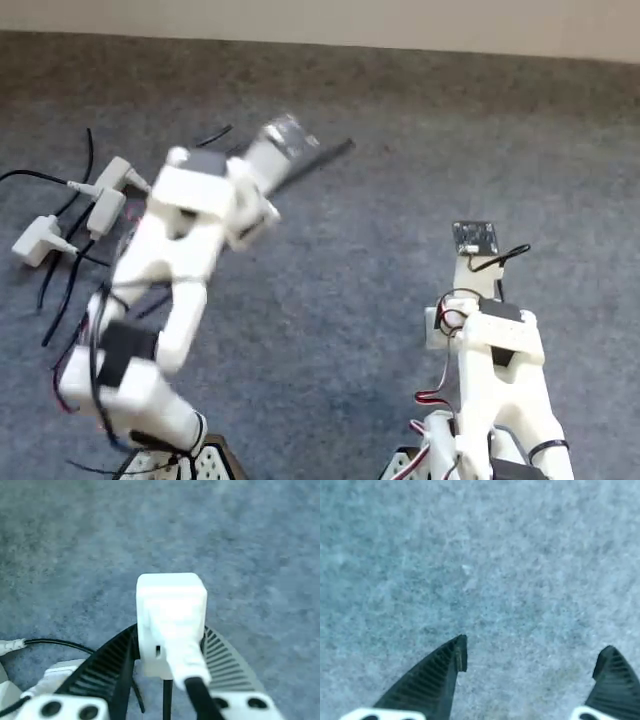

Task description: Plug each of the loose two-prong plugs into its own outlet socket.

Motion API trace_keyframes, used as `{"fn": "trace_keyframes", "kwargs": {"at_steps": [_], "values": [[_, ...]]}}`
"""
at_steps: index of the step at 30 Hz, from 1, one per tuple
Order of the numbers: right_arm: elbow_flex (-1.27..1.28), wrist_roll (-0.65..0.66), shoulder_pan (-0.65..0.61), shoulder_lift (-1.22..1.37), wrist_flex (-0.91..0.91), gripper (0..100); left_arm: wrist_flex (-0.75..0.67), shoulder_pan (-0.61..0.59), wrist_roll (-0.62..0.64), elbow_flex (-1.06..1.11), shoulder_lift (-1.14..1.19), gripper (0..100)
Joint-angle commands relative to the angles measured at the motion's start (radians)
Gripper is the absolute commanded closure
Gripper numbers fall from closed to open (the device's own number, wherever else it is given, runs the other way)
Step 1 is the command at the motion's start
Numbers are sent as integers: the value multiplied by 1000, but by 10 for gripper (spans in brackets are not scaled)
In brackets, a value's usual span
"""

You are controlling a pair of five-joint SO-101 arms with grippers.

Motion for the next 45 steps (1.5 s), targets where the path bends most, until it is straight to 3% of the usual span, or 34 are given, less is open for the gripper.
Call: {"fn": "trace_keyframes", "kwargs": {"at_steps": [1,7,12,18,21,29,34,39,45], "values": [[2,-8,-5,-15,-13,616,80,-91,-8,-321,217,996],[2,-5,-7,-15,-13,616,261,-157,-25,-739,547,996],[2,-5,-7,-15,-13,616,373,-163,61,-997,682,981],[2,-5,-7,-15,-13,616,509,-171,64,-1221,745,708],[2,-5,-7,-15,-13,616,514,-182,68,-1256,739,624],[-5,-11,1,-16,-13,616,514,-173,71,-1307,556,621],[-73,-44,5,-76,-7,616,514,-170,150,-1391,326,621],[-96,-60,1,-375,107,616,519,-173,215,-1425,93,621],[-189,11,1,-834,389,616,519,-189,249,-1132,-160,627]]}}
